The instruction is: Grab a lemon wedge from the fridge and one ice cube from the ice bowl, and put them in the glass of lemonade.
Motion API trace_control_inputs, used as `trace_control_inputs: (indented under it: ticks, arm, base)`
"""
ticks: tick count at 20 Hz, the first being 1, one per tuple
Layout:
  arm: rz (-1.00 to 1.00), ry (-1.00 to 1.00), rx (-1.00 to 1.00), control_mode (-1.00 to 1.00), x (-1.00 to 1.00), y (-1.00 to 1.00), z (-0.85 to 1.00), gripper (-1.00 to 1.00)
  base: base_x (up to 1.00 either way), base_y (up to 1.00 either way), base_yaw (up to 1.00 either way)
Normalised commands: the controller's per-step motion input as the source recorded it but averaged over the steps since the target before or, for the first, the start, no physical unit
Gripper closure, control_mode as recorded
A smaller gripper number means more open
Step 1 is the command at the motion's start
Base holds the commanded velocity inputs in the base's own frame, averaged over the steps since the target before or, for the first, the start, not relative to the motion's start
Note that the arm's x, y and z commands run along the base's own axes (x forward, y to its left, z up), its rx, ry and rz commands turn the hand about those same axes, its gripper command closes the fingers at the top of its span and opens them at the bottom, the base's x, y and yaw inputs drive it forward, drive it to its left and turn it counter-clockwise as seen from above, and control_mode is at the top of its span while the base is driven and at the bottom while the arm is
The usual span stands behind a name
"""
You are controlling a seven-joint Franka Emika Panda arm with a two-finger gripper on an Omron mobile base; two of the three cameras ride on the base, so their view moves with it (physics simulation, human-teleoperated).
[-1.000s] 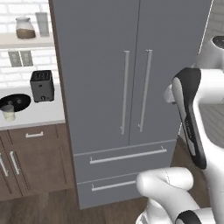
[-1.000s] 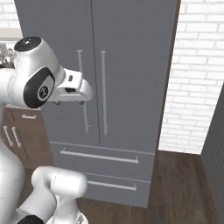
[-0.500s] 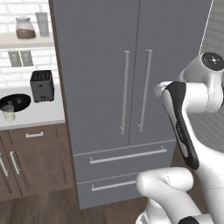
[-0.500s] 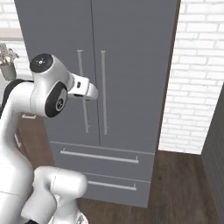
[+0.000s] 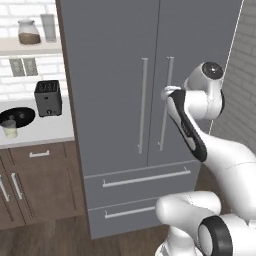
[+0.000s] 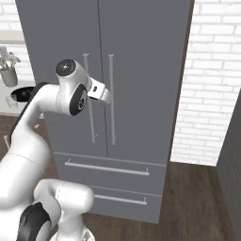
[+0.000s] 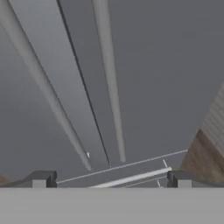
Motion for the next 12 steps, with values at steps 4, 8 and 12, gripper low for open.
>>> trace_control_inputs:
  ticks: [4,8,12]
  arm:
    - [0.01,0.05,0.00,-1.00,0.80,-0.19,-0.21,-1.00]
    - [0.03,0.07,0.00,-1.00,0.63,-0.08,-0.27,-1.00]
    - [0.04,0.03,0.00,-1.00,0.50,-0.06,-0.37,-1.00]
  base:
    - [0.00,0.00,0.00]
    - [0.00,0.00,0.00]
    - [0.00,0.00,0.00]
